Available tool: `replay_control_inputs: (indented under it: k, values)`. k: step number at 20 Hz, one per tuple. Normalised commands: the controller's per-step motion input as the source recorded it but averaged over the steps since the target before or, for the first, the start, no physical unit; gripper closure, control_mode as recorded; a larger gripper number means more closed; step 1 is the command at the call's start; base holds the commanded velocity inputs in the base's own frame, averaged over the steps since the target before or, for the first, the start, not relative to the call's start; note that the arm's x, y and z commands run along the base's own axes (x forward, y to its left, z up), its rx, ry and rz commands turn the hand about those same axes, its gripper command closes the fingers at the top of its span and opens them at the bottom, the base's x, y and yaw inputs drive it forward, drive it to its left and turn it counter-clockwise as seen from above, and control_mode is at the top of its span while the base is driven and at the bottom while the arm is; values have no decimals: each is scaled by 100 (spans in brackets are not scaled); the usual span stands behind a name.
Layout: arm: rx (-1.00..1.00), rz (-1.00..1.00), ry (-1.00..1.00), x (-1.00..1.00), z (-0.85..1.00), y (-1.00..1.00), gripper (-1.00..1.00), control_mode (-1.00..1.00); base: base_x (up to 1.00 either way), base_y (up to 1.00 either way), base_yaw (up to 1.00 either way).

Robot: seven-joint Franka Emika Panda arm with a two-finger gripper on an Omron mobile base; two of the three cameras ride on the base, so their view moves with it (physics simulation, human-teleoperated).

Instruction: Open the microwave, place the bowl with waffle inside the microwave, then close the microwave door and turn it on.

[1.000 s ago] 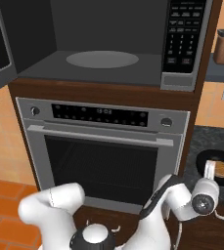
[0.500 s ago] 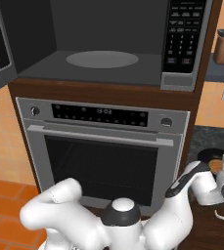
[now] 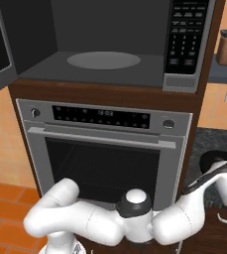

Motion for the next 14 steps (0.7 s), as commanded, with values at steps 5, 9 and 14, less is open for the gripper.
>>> replay_control_inputs:
  k: [5,9,14]
  values:
    - [-7,16,17,-5,-74,48,100,-100,0,0,0]
    - [1,14,13,-1,-82,12,100,-100,0,0,0]
    - [13,12,-2,-42,-52,-4,100,-100,0,0,0]
